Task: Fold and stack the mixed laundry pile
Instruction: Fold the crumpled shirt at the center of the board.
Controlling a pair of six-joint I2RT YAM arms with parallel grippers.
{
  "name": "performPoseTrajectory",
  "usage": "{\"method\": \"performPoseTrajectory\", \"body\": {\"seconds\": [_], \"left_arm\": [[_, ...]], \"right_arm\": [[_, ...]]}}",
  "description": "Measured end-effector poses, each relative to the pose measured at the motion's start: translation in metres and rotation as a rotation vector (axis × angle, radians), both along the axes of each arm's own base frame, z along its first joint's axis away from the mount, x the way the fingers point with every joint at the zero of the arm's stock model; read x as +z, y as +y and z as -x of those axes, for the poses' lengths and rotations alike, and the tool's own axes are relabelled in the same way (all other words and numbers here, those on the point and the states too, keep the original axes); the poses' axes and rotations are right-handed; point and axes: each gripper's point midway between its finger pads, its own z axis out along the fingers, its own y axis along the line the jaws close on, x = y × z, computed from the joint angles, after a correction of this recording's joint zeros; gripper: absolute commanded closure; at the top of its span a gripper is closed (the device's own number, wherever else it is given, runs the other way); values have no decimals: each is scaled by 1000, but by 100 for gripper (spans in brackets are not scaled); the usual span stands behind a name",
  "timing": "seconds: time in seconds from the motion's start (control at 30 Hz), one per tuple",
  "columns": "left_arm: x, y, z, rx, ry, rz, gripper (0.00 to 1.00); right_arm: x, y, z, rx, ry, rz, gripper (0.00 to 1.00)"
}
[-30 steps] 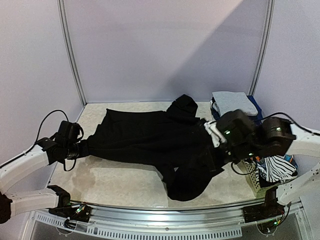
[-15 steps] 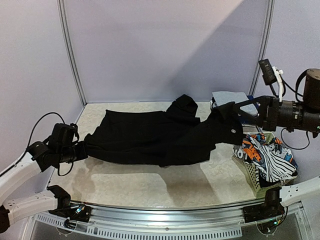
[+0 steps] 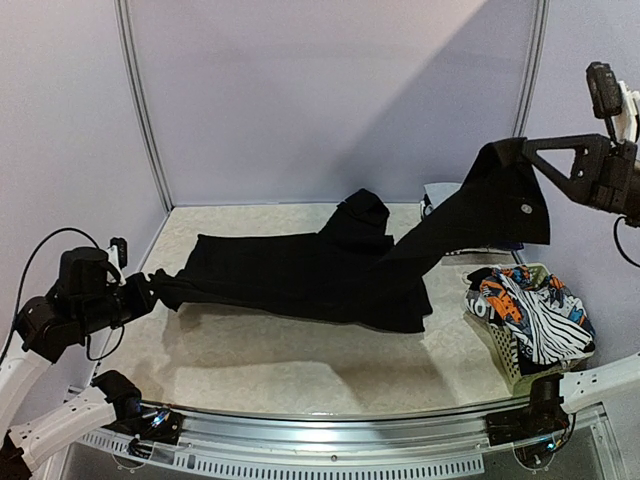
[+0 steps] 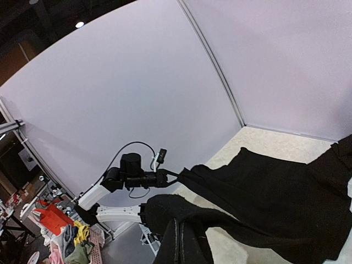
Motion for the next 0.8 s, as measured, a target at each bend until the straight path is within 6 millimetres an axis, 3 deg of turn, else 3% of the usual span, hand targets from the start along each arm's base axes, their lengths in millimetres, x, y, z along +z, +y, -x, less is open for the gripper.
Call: {"method": "performPoseTrajectory", "body": {"seconds": [0.1,0.17,0.33,0.57,0.7,0.8], "left_arm": [[-4,-4,3,-11,23,23,100],[-11,-8,5,-24,48,36,100],[-39,-20,11,-63,145,23,100],[-70,-21,11,-44,259,-109,100],[-93,-16,10,-24,343,-224,100],[-98,-9,9,4,357,-270,100]], "right_arm": [[15,4,6,39,-14,-34,100],[11,11,5,50,-8,-19,100],[-25,33,-14,-11,38,100,100],[-76,41,-57,-235,69,316,100],[-89,50,-70,-283,51,386,100],[-85,44,-78,-342,22,407,100]]}}
